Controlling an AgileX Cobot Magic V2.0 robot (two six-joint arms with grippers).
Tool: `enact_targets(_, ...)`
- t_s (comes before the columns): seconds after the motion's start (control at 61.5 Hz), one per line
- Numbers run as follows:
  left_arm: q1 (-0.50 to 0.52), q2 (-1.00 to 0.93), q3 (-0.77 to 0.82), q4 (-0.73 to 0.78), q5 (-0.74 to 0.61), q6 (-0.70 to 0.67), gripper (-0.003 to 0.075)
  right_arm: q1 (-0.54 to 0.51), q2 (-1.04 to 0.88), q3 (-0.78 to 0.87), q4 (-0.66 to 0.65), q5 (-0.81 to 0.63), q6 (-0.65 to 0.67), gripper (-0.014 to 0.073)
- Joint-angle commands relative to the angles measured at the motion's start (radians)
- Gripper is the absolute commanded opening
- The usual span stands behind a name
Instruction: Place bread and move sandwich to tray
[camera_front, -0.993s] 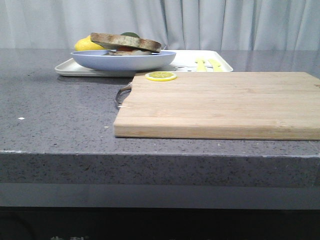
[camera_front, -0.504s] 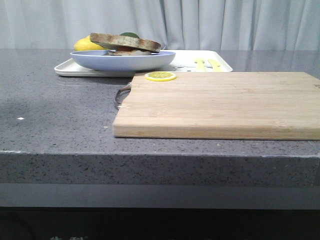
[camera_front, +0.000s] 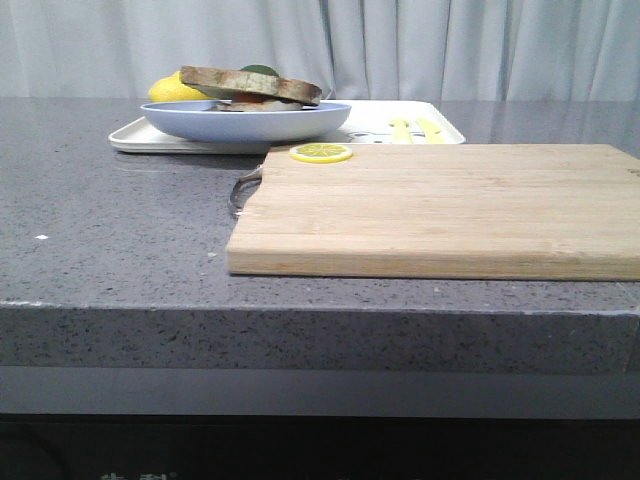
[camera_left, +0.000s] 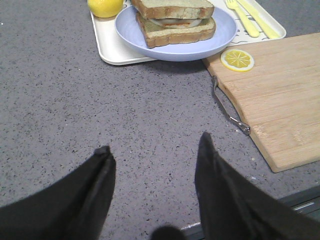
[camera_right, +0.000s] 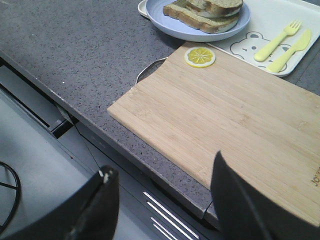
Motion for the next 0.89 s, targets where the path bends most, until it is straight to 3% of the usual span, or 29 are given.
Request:
enact_targets(0.0, -0.008, -0.027, -0.008, -0.013, -0.083, 0.006, 0.0365, -0.004, -0.001, -0.021, 0.005, -0.068, -0.001, 0.0435)
enact_targets(0.586, -0.008, -0.029, -0.004, 0.060, -0.124, 0.006, 0.0365, -0.004, 0.003, -0.021, 0.009, -0.068, -0.001, 0.0423)
enact_targets(0.7, -0.008, -0.029, -0.004, 0.060, -0.137, 0.006, 0.0340, -0.004, 0.003, -0.021, 0.009, -0.068, -0.001, 0.0308)
enact_targets(0.879, -0.008, -0.029, -0.004, 0.060, -0.154, 0.006, 0.0148, -0.004, 0.003, -0.021, 0.009, -0.064, -0.001, 0.0052)
